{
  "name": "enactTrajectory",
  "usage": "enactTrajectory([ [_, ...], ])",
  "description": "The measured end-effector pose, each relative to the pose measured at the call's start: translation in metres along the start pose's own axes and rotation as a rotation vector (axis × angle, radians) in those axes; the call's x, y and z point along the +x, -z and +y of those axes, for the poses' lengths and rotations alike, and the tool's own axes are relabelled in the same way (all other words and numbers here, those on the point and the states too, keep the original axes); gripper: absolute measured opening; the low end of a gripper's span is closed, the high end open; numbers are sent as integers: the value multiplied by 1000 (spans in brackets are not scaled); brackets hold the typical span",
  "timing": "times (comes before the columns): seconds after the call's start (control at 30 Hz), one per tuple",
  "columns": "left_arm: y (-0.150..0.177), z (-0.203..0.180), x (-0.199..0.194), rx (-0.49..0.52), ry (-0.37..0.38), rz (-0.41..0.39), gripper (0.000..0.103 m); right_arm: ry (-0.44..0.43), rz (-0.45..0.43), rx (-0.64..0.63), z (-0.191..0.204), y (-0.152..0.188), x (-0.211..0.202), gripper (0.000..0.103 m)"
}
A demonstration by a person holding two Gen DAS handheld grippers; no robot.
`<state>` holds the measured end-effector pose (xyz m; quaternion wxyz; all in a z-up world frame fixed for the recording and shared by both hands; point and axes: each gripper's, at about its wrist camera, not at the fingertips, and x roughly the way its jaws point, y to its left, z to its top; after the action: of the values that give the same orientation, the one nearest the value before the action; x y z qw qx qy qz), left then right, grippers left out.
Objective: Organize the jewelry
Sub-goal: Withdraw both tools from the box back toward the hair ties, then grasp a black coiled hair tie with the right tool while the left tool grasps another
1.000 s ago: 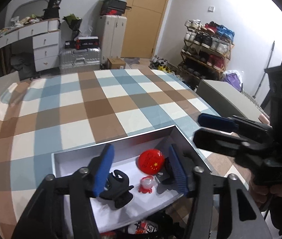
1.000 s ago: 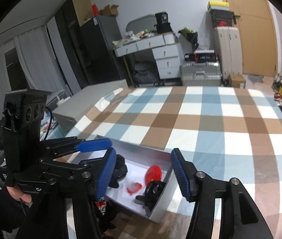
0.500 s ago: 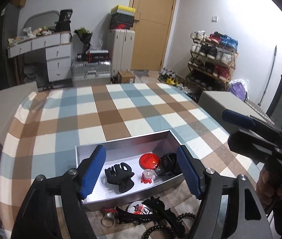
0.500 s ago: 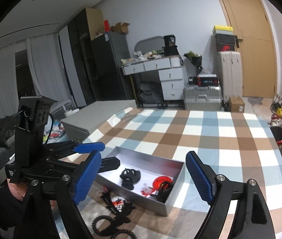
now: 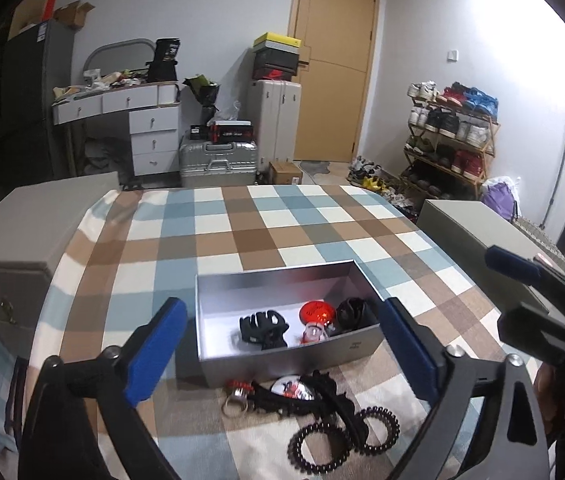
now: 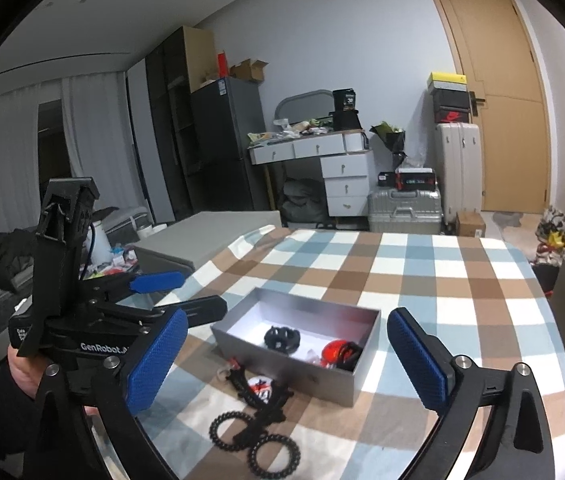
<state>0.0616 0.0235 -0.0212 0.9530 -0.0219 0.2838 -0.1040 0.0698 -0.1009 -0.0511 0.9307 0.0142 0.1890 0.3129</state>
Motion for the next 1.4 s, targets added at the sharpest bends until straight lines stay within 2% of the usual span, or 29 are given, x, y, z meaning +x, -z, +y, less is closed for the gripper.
enactTrajectory([
  [0.13, 15, 5, -10, -44, -41, -17, 102, 16, 20, -21, 7, 14, -4, 103],
  [0.33, 39, 21, -11, -124, -155, 3, 102, 30, 70, -25, 11, 35, -4, 103],
  [0.57, 59, 26, -8, -153, -161, 61, 102, 24, 171, -21, 12, 60, 8, 103],
  [0.87, 78, 32, -11, -194, -176, 96, 102, 28, 322, -23, 12, 89, 37, 102],
  [1.07, 83, 32, -16, -186, -199, 91, 102, 21, 398, 5, 12, 100, 52, 97],
  [1.2, 85, 33, -15, -190, -204, 109, 102, 23, 453, 10, 11, 101, 62, 85],
  [1.4, 88, 36, -16, -187, -217, 118, 102, 38, 483, -41, 18, 103, 67, 77],
])
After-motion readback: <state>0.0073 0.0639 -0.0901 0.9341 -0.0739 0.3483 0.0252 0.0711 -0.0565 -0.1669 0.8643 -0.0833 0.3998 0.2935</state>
